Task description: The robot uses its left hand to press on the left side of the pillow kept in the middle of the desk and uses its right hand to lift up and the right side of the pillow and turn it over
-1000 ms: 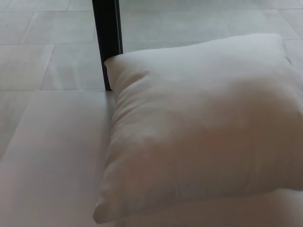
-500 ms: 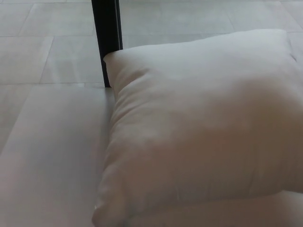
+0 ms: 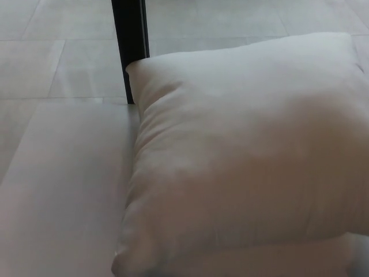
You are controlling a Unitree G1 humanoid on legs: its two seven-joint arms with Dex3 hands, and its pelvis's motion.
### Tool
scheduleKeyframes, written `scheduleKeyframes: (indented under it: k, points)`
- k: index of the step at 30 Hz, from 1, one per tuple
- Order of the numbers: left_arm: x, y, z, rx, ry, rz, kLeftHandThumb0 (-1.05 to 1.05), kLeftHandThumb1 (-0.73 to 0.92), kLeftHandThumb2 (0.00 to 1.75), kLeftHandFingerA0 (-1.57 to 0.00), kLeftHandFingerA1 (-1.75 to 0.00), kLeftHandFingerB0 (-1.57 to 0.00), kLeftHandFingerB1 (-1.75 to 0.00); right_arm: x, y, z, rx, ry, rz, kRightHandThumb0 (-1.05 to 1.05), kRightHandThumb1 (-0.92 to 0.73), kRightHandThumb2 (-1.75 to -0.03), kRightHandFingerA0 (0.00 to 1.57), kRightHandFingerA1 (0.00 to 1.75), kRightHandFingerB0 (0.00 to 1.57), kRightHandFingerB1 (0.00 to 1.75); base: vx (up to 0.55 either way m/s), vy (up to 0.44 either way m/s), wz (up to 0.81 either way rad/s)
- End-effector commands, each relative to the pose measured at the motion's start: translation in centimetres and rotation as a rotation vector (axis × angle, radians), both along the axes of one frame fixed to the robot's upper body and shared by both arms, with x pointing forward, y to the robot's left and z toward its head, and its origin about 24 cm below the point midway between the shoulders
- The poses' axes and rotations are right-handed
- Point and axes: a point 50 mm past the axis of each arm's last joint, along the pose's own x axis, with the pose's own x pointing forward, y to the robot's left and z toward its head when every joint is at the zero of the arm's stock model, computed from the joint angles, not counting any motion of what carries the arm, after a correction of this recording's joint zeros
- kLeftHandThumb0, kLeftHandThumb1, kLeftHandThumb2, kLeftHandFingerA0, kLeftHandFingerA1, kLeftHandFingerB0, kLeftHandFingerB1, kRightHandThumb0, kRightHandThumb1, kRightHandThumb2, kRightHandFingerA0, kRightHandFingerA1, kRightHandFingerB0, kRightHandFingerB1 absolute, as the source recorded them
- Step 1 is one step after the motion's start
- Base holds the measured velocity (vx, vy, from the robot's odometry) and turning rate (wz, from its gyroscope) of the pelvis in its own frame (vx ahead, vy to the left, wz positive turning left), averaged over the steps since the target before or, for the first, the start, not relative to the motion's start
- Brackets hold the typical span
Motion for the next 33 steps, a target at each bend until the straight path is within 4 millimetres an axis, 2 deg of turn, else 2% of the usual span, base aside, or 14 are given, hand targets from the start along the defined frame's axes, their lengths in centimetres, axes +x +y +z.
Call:
scheduleKeyframes:
  k: [1, 6, 7, 12, 13, 16, 17, 22, 25, 26, 29, 30, 32, 33]
  points:
    - [-0.3, -5.2, -5.5, 0.187, 0.286, -0.12, -0.64, 0.91, 0.66, -0.23, -0.49, -0.14, -0.36, 1.7, 4.0, -3.6, 0.104, 0.242, 0.137, -0.89, -0.67, -1.07, 0.26, 0.58, 0.06, 0.31, 0.0, 0.0, 0.0]
    - [-1.2, -7.9, -8.8, 0.299, 0.369, -0.248, -0.75, 0.7, 0.99, -0.23, -0.58, -0.08, -0.44, 2.3, 4.9, -5.5, 0.131, 0.31, 0.129, -0.86, -0.87, -0.67, 0.25, 0.49, 0.13, 0.23, 0.0, 0.0, 0.0]
    - [-1.3, -8.4, -9.2, 0.304, 0.386, -0.257, -0.72, 0.71, 0.99, -0.23, -0.57, -0.08, -0.45, 2.3, 5.0, -5.8, 0.137, 0.316, 0.123, -0.85, -0.68, -1.06, 0.21, 0.55, 0.07, 0.36, 0.0, 0.0, 0.0]
    - [-1.5, -10.4, -10.7, 0.326, 0.45, -0.293, -0.75, 0.9, 0.67, -0.19, -0.54, -0.11, -0.36, 2.6, 5.6, -6.9, 0.18, 0.355, 0.114, -0.83, -0.68, -1.06, 0.25, 0.58, 0.08, 0.37, 0.0, 0.0, 0.0]
    - [-1.5, -11.0, -11.2, 0.319, 0.471, -0.329, -0.38, 0.56, 1.14, -0.05, -0.54, 0.0, -0.52, 2.6, 5.8, -7.4, 0.175, 0.368, 0.114, -0.88, -0.69, -1.07, 0.26, 0.59, 0.05, 0.36, 0.0, 0.0, 0.0]
    - [-1.4, -12.4, -12.5, 0.336, 0.545, -0.317, -0.39, 0.51, 1.12, -0.03, -0.52, 0.0, -0.51, 2.7, 6.7, -8.7, 0.178, 0.42, 0.125, -0.93, -0.72, -1.07, 0.27, 0.61, 0.09, 0.37, 0.0, 0.0, 0.0]
    - [-1.4, -12.7, -12.6, 0.336, 0.554, -0.316, -0.83, 0.92, 0.73, -0.18, -0.55, -0.04, -0.34, 2.7, 6.9, -9.0, 0.176, 0.427, 0.13, -0.92, -0.72, -1.08, 0.28, 0.63, 0.09, 0.35, 0.0, 0.0, 0.0]
    - [-1.4, -14.4, -14.0, 0.324, 0.609, -0.311, -0.88, 0.8, 1.17, -0.19, -0.61, 0.0, -0.29, 2.6, 8.6, -10.7, 0.175, 0.472, 0.147, -0.85, -0.7, -1.09, 0.26, 0.62, 0.04, 0.38, 0.0, 0.0, 0.0]
    - [-1.5, -14.8, -14.8, 0.294, 0.632, -0.315, -0.9, 0.92, 0.83, -0.12, -0.55, 0.0, -0.24, 2.7, 9.7, -11.4, 0.185, 0.508, 0.171, -0.9, -0.72, -1.07, 0.24, 0.59, 0.09, 0.37, 0.0, 0.0, 0.0]
    - [-1.5, -14.9, -15.1, 0.272, 0.649, -0.309, -0.94, 0.85, 1.21, -0.07, -0.56, -0.04, -0.29, 2.8, 10.3, -11.6, 0.172, 0.52, 0.189, -0.89, -0.71, -1.08, 0.23, 0.59, 0.08, 0.36, 0.0, 0.0, 0.0]
    - [-1.4, -15.0, -15.4, 0.233, 0.657, -0.297, -0.87, 0.92, 0.8, -0.08, -0.51, 0.0, -0.2, 3.0, 11.0, -11.7, 0.159, 0.524, 0.206, -0.89, -0.71, -1.08, 0.23, 0.6, 0.08, 0.37, 0.0, 0.0, 0.0]
    - [-1.3, -15.1, -15.6, 0.172, 0.659, -0.266, -1.05, 0.86, 1.22, -0.02, -0.47, 0.0, -0.04, 3.2, 11.5, -11.7, 0.15, 0.526, 0.218, -0.86, -0.87, -0.67, 0.3, 0.58, 0.18, 0.28, 0.0, 0.0, 0.0]
    - [-1.2, -15.5, -15.9, 0.009, 0.673, -0.199, -0.99, 0.81, 1.21, -0.03, -0.41, 0.0, -0.1, 3.7, 12.9, -11.7, 0.111, 0.547, 0.251, -0.89, -0.71, -1.09, 0.28, 0.61, 0.12, 0.42, 0.0, 0.0, 0.0]
    - [-1.2, -15.6, -16.0, -0.029, 0.678, -0.192, -0.94, 0.75, 1.07, 0.0, -0.32, 0.0, 0.0, 3.8, 13.2, -11.7, 0.109, 0.546, 0.256, -0.89, -0.87, -0.67, 0.33, 0.56, 0.2, 0.28, 0.0, 0.0, 0.0]
